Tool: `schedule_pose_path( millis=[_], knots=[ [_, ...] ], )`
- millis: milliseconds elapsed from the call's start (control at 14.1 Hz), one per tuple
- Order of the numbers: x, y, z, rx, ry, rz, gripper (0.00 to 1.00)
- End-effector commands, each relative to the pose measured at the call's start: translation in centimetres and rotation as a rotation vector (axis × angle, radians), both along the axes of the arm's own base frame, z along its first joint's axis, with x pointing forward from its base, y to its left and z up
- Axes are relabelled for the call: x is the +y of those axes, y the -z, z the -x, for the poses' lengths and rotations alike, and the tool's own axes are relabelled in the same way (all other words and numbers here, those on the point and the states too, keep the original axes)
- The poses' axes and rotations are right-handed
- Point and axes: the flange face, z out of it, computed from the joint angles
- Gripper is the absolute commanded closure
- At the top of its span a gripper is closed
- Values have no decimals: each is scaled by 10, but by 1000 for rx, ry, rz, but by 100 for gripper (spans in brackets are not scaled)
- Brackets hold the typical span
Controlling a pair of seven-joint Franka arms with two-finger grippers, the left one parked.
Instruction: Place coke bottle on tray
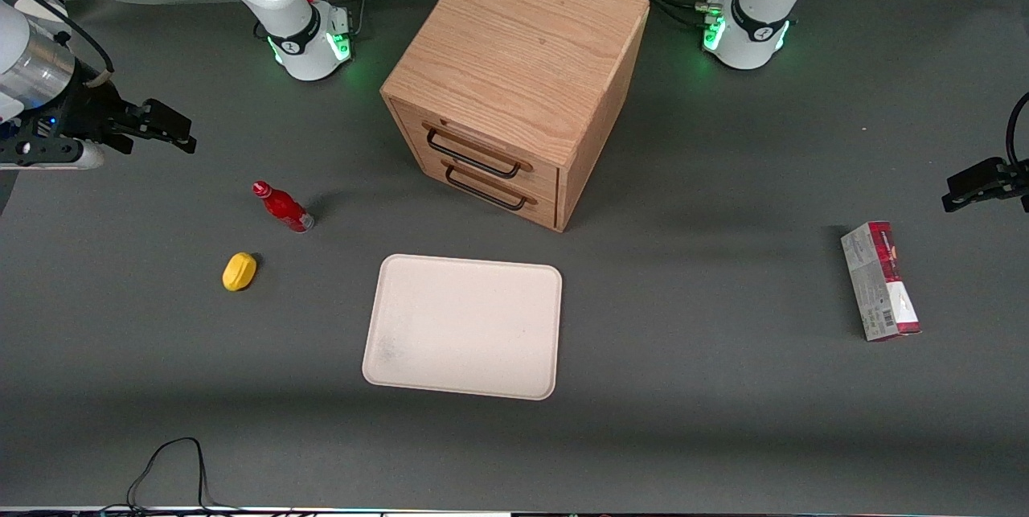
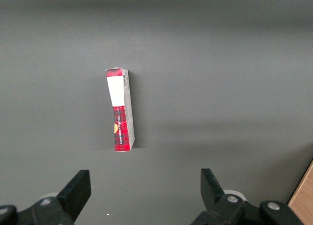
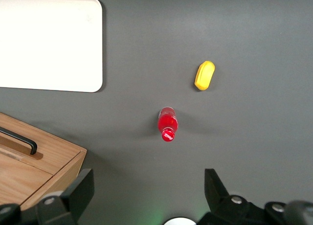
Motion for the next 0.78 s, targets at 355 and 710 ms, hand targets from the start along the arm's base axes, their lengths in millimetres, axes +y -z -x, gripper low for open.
schedule_pose_path(
  millis=[355, 710],
  knots=[
    [-7, -8, -6, 13, 40, 4, 0],
    [-13, -3, -10, 21, 49, 4, 0]
  ],
)
